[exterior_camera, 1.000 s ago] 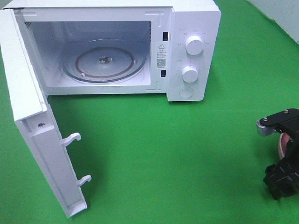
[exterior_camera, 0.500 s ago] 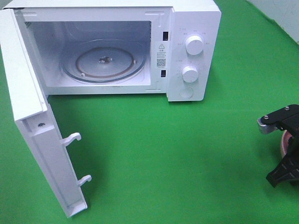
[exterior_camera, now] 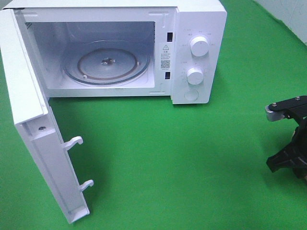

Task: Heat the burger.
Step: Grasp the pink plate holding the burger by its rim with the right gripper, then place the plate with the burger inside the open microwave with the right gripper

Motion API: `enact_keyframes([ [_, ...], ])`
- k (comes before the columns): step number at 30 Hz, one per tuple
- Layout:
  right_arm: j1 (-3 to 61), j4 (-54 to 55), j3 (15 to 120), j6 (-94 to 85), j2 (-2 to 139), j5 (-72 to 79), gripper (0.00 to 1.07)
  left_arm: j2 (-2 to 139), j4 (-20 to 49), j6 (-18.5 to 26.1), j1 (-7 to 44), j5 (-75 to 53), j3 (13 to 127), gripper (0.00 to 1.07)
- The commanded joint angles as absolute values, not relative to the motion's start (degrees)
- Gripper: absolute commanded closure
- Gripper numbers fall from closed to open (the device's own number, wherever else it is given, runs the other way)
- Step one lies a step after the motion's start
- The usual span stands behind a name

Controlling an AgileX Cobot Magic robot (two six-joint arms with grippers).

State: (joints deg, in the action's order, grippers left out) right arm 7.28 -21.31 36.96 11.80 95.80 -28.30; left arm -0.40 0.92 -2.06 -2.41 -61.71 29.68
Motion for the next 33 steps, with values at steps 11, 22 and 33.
enact_keyframes([
  [11,14.9,-30.1,38.8,27.8,96.0,-36.3,1.07,-0.6,1.0,-1.9,-2.6,-61.1,29.5,0.07],
  [22,20.5,-31.1,38.8,28.1,91.1,-39.2,1.07,-0.6,1.0,-1.9,-2.6,-61.1,29.5,0.07],
  [33,24.4,-31.2,38.8,26.6,85.4,-44.2,1.07,-0.6,1.0,-1.9,-2.6,-61.1,29.5,0.07],
])
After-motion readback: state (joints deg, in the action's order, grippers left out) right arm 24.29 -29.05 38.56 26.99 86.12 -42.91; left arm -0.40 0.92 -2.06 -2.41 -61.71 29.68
